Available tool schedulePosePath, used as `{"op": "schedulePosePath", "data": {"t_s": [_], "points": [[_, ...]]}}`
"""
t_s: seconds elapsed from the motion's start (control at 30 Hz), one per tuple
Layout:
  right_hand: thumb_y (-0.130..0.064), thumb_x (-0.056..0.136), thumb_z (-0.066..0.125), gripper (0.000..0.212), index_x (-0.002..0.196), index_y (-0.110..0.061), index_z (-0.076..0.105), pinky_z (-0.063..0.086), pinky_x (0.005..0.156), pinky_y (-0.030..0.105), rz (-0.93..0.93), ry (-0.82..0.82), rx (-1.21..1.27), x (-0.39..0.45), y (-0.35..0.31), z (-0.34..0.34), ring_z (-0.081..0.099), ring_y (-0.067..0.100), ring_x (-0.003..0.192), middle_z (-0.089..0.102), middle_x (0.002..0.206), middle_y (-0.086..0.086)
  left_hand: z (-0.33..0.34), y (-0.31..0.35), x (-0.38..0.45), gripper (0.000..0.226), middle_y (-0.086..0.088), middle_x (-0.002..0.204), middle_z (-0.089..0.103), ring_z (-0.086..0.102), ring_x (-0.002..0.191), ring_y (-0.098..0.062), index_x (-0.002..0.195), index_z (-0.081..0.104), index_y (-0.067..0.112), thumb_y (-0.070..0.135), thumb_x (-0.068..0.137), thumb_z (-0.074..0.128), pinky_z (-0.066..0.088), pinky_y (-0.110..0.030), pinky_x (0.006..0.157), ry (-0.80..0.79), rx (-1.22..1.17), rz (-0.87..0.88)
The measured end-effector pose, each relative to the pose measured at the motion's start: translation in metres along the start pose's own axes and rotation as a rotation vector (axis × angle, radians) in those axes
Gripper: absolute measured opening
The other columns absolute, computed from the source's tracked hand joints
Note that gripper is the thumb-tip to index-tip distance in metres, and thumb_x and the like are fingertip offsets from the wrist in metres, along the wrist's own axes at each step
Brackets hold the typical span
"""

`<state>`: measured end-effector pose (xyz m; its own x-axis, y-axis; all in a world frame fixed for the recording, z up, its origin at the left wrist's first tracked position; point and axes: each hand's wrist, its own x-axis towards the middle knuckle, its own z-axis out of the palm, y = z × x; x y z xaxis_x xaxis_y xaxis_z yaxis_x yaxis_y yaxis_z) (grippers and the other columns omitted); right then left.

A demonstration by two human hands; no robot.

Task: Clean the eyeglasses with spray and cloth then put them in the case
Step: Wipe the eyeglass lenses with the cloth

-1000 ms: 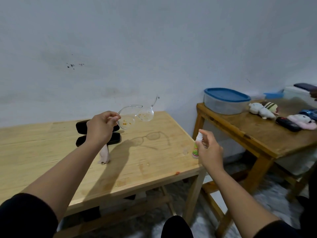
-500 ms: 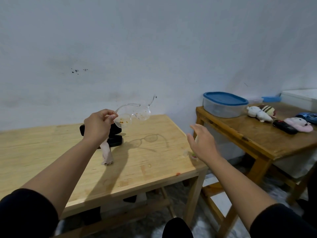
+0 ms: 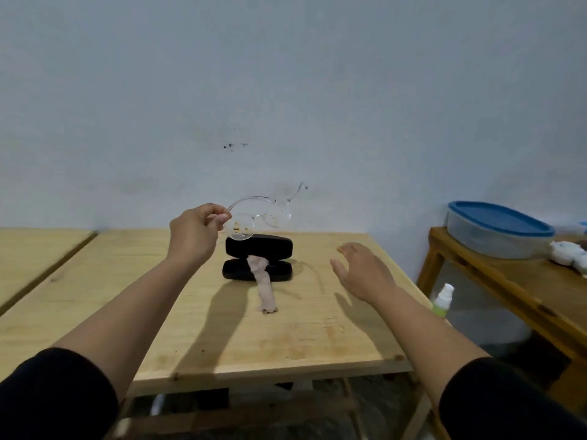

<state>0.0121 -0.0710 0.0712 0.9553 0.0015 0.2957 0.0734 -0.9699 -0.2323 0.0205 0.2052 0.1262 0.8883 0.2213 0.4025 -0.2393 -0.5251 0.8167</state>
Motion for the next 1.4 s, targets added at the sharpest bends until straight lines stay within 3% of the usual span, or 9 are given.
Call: {"op": "schedulePosePath", "data": {"t_s": [0.2,0.43,0.63,0.73,0.83,1.1,1.2,1.33,1.4], "points": [[-0.036,0.096,0.04,0.048,0.137,-0.012,0.043,0.036,0.102,0.032,-0.097,-0.083,0.13,0.027,-0.061,0.054,0.042,0.021,0.13,0.043,0.143,0.005,-0.043,-0.046,0.004,0.014,-0.003,0.084,0.066,0.051,0.064,0.008,0.093,0.068,0.015,0.019,0.091,0.054,0.031,-0.006,0.048,0.07,0.054,-0.075],[-0.037,0.096,0.038,0.041,0.132,-0.02,0.049,0.04,0.093,0.031,-0.187,-0.171,0.279,0.051,-0.102,0.096,0.05,0.02,0.12,0.051,0.136,0.001,-0.081,-0.091,0.008,0.012,-0.004,0.083,0.068,0.06,0.08,-0.012,0.091,0.068,0.015,0.018,0.09,0.056,0.034,-0.01,0.06,0.136,0.133,-0.149],[-0.034,0.094,0.04,0.035,0.124,-0.03,0.058,0.043,0.093,0.034,-0.262,-0.215,0.187,0.072,-0.106,0.109,0.049,0.019,0.122,0.053,0.136,-0.004,-0.088,-0.115,0.013,0.011,-0.003,0.081,0.067,0.057,0.076,-0.009,0.09,0.068,0.015,0.017,0.09,0.057,0.034,-0.01,0.061,0.154,0.152,-0.192],[-0.036,0.095,0.039,0.036,0.127,-0.034,0.055,0.039,0.097,0.035,-0.282,-0.229,0.134,0.077,-0.105,0.113,0.044,0.019,0.126,0.051,0.139,-0.006,-0.085,-0.121,0.016,0.011,-0.003,0.081,0.067,0.056,0.071,-0.005,0.089,0.068,0.016,0.018,0.09,0.058,0.037,-0.021,0.065,0.142,0.147,-0.199],[-0.035,0.097,0.037,0.036,0.128,-0.034,0.055,0.033,0.099,0.031,-0.321,-0.251,0.136,0.082,-0.101,0.115,0.042,0.019,0.126,0.049,0.141,-0.008,-0.079,-0.127,0.017,0.011,-0.001,0.079,0.067,0.054,0.066,0.001,0.088,0.068,0.018,0.02,0.09,0.057,0.035,-0.018,0.059,0.13,0.149,-0.203],[-0.028,0.095,0.046,0.03,0.115,-0.019,0.066,0.035,0.085,0.027,-0.304,-0.228,0.33,0.08,-0.096,0.127,0.051,0.02,0.108,0.061,0.114,0.005,-0.068,-0.133,0.019,0.011,0.001,0.078,0.066,0.053,0.068,0.008,0.087,0.068,0.019,0.021,0.09,0.057,0.029,-0.002,0.058,0.099,0.166,-0.207],[-0.024,0.093,0.05,0.027,0.103,-0.013,0.072,0.042,0.085,0.027,-0.254,-0.217,0.429,0.081,-0.098,0.12,0.058,0.021,0.103,0.064,0.106,0.007,-0.066,-0.132,0.02,0.011,0.0,0.078,0.067,0.053,0.069,0.007,0.088,0.068,0.019,0.021,0.09,0.058,0.03,-0.004,0.059,0.103,0.158,-0.214],[-0.012,0.09,0.051,0.026,0.104,-0.014,0.072,0.039,0.077,0.01,-0.243,-0.231,0.511,0.081,-0.096,0.105,0.057,0.012,0.1,0.064,0.11,0.003,-0.065,-0.129,0.019,0.011,0.0,0.078,0.067,0.056,0.071,0.001,0.088,0.068,0.019,0.02,0.09,0.057,0.032,-0.011,0.063,0.104,0.154,-0.207],[-0.007,0.085,0.052,0.03,0.104,-0.02,0.072,0.04,0.077,0.014,-0.268,-0.26,0.541,0.079,-0.091,0.097,0.057,0.008,0.096,0.062,0.107,-0.001,-0.063,-0.128,0.017,0.012,0.0,0.079,0.067,0.058,0.076,-0.005,0.089,0.068,0.019,0.021,0.091,0.057,0.03,-0.007,0.059,0.102,0.132,-0.217]]}}
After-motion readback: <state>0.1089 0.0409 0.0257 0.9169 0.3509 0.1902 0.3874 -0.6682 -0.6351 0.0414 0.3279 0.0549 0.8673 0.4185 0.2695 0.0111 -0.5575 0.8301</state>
